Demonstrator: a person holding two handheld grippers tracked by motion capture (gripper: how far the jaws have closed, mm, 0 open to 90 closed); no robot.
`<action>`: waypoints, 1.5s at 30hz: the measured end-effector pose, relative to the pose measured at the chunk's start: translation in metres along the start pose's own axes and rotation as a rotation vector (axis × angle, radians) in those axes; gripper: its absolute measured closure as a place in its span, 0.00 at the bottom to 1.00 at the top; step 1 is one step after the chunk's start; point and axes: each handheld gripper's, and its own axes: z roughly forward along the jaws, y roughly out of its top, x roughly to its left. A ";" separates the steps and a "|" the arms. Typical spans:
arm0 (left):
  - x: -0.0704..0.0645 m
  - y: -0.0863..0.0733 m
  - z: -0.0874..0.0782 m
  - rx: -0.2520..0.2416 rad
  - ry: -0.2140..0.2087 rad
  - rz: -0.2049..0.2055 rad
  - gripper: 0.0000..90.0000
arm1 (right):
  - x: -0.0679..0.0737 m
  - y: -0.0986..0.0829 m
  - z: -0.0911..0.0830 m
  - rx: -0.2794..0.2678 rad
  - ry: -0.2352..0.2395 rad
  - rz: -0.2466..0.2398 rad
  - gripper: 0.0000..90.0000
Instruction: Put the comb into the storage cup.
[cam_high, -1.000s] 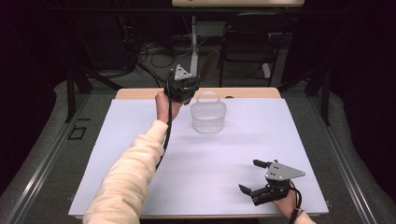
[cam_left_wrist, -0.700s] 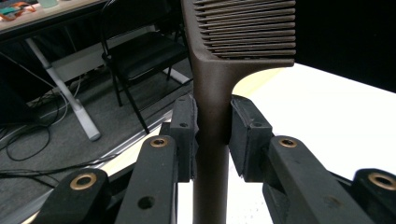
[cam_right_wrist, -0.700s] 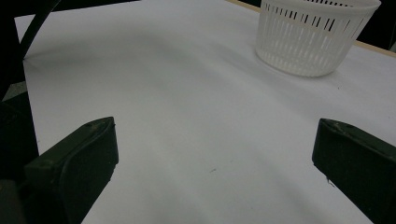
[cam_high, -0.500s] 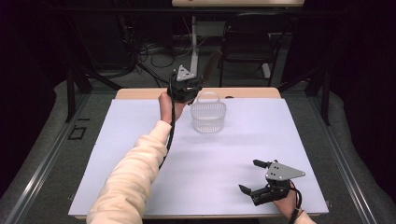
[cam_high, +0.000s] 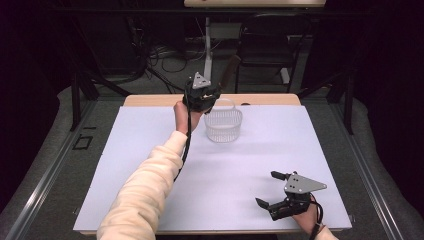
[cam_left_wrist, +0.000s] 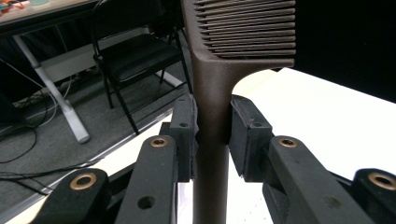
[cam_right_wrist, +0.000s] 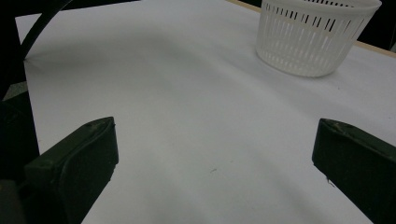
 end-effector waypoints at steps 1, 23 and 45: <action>0.000 0.000 0.000 -0.003 -0.002 -0.003 0.80 | 0.000 0.000 0.000 0.000 0.001 0.003 0.00; 0.000 -0.008 0.009 -0.004 -0.029 -0.043 0.80 | 0.000 0.000 0.000 -0.006 0.000 -0.001 0.00; -0.003 -0.014 0.016 -0.002 -0.069 -0.031 0.80 | 0.000 0.000 0.000 -0.006 -0.001 -0.002 0.00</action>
